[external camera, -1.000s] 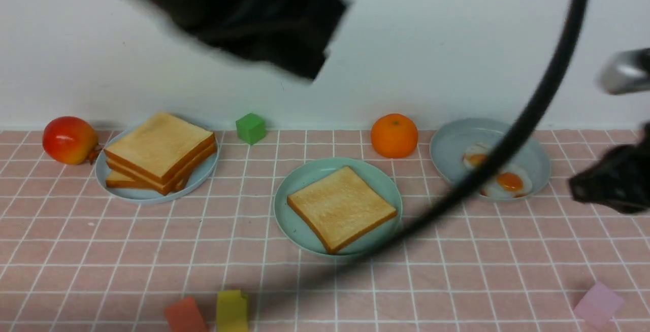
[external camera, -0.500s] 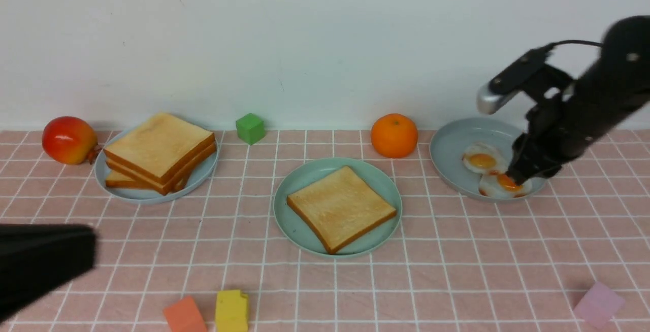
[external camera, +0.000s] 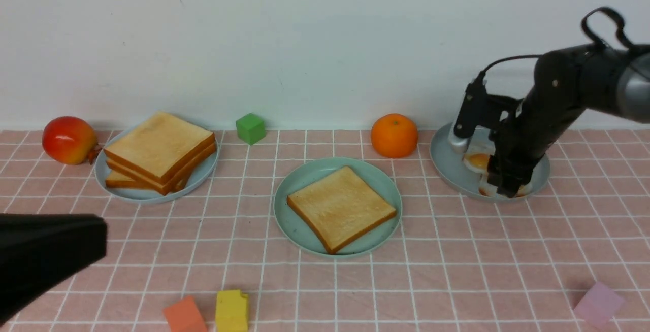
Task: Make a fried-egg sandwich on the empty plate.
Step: Use the right arm to grab a fried egg
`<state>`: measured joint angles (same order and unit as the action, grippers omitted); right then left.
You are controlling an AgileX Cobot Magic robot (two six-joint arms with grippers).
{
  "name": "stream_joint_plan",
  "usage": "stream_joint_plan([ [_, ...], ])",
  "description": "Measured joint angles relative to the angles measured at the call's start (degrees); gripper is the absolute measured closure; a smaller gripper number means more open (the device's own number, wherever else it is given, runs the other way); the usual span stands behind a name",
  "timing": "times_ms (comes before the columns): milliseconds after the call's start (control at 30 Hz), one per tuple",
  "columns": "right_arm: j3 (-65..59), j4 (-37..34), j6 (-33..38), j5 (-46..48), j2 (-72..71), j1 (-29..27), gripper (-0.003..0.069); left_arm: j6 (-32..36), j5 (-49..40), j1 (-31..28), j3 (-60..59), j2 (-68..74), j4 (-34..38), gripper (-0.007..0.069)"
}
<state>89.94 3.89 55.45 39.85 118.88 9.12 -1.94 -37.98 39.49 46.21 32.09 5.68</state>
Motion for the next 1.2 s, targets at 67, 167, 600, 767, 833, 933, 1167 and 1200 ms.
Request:
stream_joint_plan([
  [67,0.1,1.1,0.2,-1.0,0.7,0.0,0.0271,0.0,0.0,0.0,0.0,0.7,0.0,0.0638],
  [167,0.1,2.7,0.3,-2.2,1.5,0.0,0.0271,0.0,0.0,0.0,0.0,1.4,0.0,0.0638],
  [600,0.2,4.6,0.4,-6.4,4.1,0.0,0.0358,0.0,0.0,0.0,0.0,1.8,0.0,0.0638],
  [767,0.4,4.9,0.4,-7.3,4.6,0.0,0.0449,0.0,0.0,0.0,0.0,1.8,0.0,0.0638],
  [833,0.5,5.1,0.4,-7.6,4.6,0.0,0.0478,0.0,0.0,0.0,0.0,1.8,0.0,0.0638],
  [933,0.5,5.1,0.6,-8.3,4.6,0.0,0.0516,0.0,0.0,0.0,0.0,1.8,0.0,0.0638],
  [1167,0.6,5.1,0.3,-7.9,4.6,0.0,0.054,0.0,0.0,0.0,0.0,1.8,0.0,0.0638],
  [1200,0.6,5.1,0.1,-7.8,4.5,0.0,0.054,0.0,0.0,0.0,0.0,1.8,0.0,0.0638],
])
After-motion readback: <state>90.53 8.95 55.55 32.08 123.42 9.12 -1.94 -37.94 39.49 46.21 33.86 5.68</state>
